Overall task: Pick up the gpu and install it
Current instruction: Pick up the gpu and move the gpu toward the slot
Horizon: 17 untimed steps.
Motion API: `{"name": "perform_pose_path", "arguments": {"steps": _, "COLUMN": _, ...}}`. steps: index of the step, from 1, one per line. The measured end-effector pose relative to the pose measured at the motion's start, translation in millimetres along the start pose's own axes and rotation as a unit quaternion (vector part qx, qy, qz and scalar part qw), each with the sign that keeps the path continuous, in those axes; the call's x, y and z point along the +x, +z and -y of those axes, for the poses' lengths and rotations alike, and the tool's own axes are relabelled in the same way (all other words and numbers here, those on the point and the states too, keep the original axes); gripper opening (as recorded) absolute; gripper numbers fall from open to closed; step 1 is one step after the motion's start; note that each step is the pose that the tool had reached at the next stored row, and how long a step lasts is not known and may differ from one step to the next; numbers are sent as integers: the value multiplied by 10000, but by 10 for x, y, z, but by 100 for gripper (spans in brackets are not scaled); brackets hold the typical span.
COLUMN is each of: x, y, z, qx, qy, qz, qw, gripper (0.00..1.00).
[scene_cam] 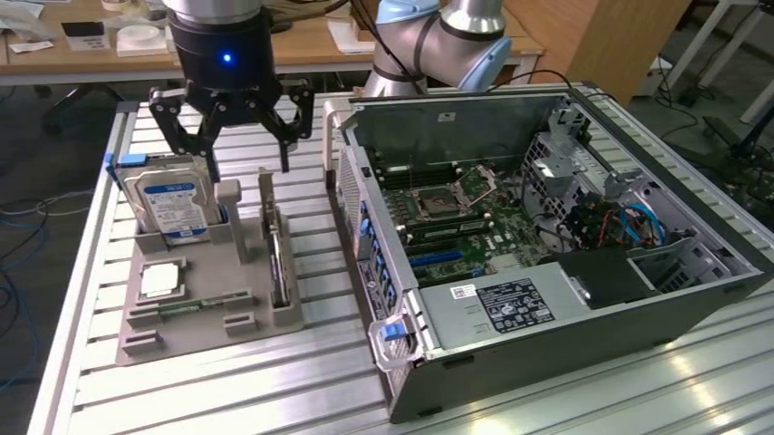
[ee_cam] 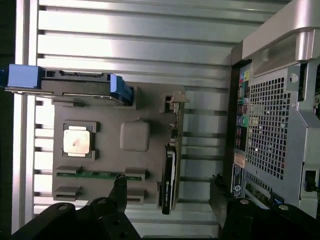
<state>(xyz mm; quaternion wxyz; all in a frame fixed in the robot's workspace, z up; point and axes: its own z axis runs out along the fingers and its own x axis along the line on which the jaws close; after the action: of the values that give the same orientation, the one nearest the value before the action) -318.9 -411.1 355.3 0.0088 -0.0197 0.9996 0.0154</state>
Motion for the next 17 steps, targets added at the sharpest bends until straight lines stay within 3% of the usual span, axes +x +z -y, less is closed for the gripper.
{"name": "perform_pose_path", "arguments": {"steps": 17, "x": -14, "y": 305, "z": 169, "qx": -3, "qy": -179, "qz": -5, "qw": 9998, "gripper": 76}}
